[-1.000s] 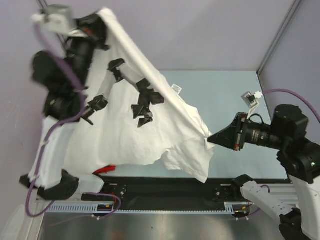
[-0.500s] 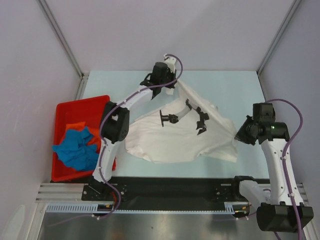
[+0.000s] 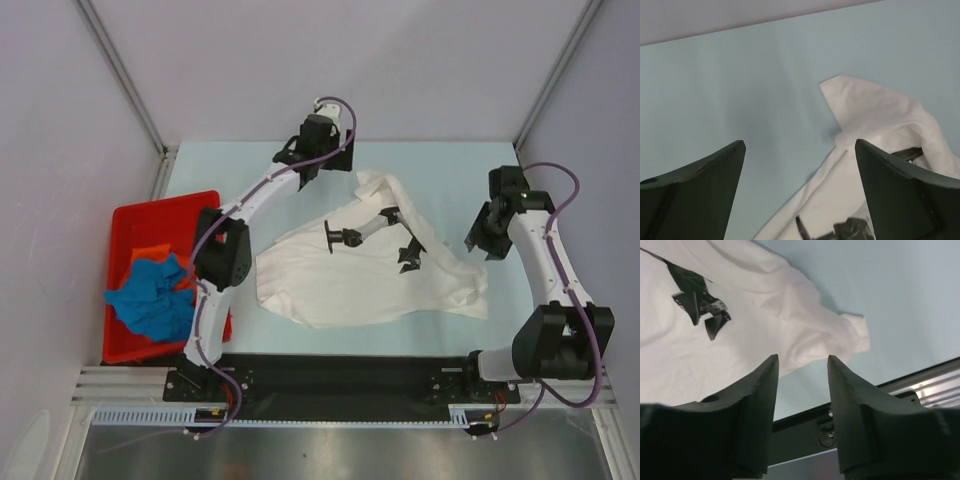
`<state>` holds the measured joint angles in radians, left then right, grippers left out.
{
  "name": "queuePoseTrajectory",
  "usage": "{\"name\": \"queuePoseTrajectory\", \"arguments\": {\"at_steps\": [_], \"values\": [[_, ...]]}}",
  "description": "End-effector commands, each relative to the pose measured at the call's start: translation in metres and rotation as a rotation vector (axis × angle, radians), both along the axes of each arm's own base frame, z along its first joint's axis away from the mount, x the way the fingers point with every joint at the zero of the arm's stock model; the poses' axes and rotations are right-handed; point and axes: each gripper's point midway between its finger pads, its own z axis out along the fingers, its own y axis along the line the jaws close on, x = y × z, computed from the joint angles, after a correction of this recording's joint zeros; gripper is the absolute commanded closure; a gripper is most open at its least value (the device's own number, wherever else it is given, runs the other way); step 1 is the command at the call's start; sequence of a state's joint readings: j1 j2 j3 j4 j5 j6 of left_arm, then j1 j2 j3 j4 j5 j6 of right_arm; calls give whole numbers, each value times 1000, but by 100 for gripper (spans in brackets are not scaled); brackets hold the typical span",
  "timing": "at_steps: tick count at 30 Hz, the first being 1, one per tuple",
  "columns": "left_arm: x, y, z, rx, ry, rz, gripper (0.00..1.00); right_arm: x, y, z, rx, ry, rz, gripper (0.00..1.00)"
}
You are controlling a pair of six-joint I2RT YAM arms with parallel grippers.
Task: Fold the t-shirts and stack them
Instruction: Flatten the tshirt out
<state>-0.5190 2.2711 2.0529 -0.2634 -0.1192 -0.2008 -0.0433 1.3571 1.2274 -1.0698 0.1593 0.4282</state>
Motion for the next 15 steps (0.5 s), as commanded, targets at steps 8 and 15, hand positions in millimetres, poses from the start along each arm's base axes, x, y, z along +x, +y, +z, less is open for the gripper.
{"name": "queuePoseTrajectory", "arguments": {"at_steps": [8, 15], "values": [[-194, 100, -25, 172, 392, 104, 20, 4, 63, -8, 191, -55, 182, 32], [-272, 98, -72, 45, 551, 41, 28, -7, 129, -61, 341, 15, 269, 35]]}}
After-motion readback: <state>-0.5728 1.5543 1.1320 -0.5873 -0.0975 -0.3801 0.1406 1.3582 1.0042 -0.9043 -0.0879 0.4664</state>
